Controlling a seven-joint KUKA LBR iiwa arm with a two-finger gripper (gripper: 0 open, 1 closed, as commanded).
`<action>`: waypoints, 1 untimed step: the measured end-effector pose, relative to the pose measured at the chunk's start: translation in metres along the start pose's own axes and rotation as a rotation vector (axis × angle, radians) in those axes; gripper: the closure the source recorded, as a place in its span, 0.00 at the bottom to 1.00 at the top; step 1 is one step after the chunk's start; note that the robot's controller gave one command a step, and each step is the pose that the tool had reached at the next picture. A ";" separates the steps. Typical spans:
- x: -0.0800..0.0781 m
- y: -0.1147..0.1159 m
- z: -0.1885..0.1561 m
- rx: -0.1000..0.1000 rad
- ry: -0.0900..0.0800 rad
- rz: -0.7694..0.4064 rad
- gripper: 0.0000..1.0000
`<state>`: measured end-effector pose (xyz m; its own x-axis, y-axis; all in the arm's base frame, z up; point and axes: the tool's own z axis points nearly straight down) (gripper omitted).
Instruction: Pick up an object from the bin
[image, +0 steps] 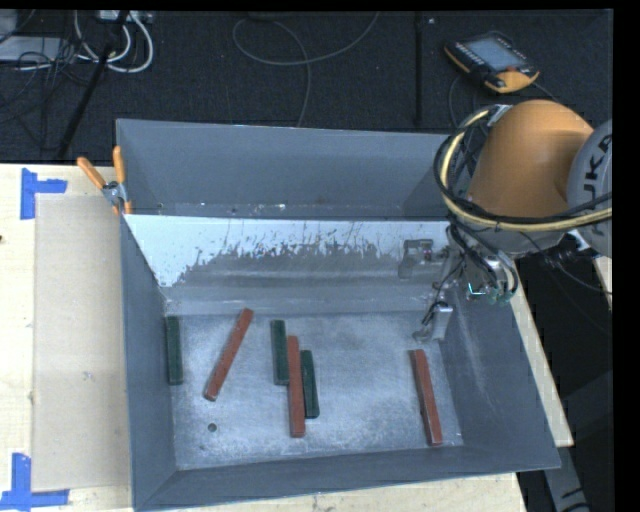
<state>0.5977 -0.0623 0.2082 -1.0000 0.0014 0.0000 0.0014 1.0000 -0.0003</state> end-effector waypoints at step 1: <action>-0.003 -0.022 0.058 0.000 -0.006 0.036 0.00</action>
Offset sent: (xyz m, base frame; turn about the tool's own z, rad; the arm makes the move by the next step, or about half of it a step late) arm -0.0108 -0.0941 -0.0623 0.0417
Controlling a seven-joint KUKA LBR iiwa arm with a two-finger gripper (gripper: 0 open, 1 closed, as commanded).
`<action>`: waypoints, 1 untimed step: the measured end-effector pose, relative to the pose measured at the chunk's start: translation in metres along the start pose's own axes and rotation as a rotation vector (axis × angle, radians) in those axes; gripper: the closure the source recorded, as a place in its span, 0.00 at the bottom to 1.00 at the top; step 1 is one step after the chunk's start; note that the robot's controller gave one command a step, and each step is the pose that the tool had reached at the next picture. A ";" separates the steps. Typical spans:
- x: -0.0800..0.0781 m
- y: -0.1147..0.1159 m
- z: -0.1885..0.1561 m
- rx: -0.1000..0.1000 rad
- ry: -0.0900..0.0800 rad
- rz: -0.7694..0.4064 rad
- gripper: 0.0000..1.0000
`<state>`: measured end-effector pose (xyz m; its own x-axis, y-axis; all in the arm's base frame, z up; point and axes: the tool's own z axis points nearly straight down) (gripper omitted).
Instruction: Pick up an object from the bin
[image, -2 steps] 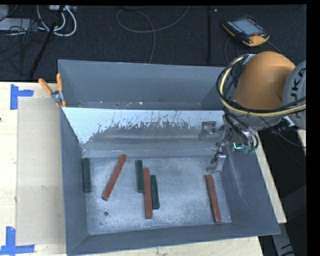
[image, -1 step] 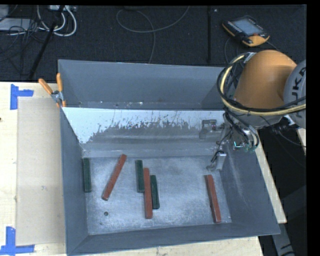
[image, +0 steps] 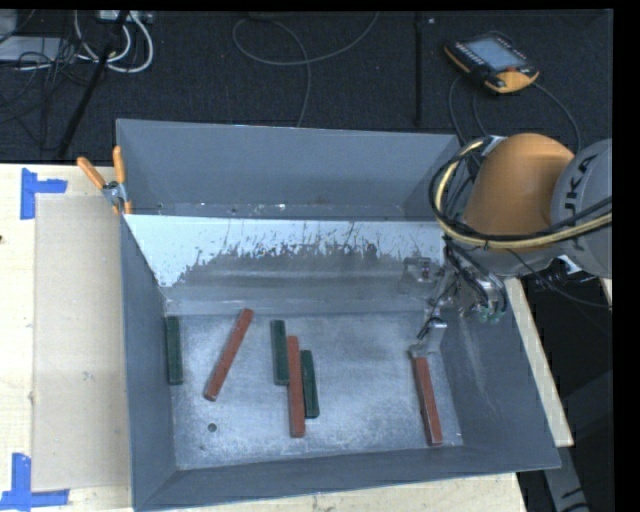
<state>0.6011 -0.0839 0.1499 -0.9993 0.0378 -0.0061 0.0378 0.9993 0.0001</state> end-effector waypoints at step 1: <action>0.009 -0.060 0.010 -0.001 0.009 0.001 0.00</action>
Offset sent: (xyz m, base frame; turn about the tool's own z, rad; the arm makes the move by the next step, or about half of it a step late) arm -0.0329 -0.0362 -0.0472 0.1925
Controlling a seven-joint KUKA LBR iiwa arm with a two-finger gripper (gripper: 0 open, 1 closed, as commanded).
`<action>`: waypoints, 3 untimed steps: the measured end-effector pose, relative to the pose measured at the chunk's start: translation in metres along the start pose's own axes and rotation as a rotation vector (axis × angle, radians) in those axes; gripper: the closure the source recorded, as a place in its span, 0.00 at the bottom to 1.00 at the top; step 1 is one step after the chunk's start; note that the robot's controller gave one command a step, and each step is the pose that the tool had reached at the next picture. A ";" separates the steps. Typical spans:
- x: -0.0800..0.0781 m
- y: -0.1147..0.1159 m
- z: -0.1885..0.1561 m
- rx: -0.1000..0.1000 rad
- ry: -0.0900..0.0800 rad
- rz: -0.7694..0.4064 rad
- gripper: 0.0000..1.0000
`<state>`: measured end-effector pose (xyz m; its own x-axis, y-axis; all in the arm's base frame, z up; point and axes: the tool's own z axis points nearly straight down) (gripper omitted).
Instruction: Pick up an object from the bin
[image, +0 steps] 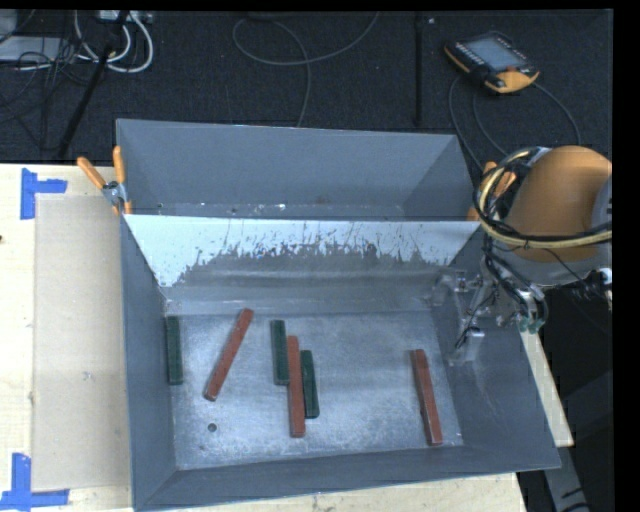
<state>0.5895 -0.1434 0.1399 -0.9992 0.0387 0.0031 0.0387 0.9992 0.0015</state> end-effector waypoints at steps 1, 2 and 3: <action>0.012 -0.008 0.018 0.003 -0.005 0.117 0.00; 0.052 -0.001 0.022 0.000 -0.002 0.105 0.00; 0.071 0.030 0.035 0.002 -0.001 -0.038 0.00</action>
Offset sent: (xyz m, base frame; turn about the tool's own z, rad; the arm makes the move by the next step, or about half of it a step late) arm -0.0660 -0.0015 -0.0226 0.0889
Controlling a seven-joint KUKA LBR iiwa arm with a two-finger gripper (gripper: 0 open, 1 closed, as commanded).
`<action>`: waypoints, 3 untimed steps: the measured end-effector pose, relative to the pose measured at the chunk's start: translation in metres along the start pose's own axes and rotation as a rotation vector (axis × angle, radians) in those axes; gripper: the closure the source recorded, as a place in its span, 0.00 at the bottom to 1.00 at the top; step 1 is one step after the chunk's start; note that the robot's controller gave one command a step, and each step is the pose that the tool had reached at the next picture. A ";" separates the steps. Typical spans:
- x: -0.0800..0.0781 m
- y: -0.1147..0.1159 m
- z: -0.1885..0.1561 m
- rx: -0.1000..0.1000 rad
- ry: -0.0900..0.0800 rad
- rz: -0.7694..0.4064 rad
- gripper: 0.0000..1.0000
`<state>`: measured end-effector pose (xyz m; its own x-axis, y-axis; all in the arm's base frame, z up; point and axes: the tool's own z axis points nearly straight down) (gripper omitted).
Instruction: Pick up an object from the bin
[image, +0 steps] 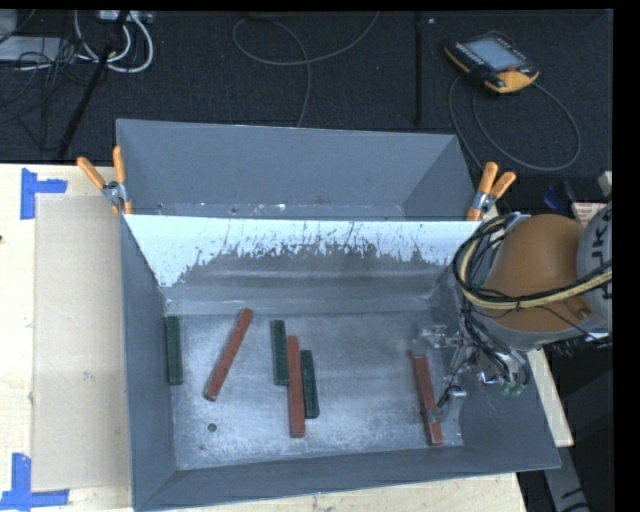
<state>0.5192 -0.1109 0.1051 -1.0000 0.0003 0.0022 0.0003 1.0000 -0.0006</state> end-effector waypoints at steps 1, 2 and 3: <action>-0.048 0.016 -0.033 -0.002 0.000 -0.166 0.00; -0.080 0.047 -0.038 0.000 -0.008 -0.239 0.00; -0.082 0.051 -0.035 -0.002 -0.006 -0.244 0.00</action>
Offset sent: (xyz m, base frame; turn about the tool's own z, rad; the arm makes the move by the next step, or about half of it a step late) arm 0.0794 0.0474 0.0360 -0.2403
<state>0.6017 -0.0598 0.1403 -0.9705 -0.2413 -0.0043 -0.2413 0.9705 0.0009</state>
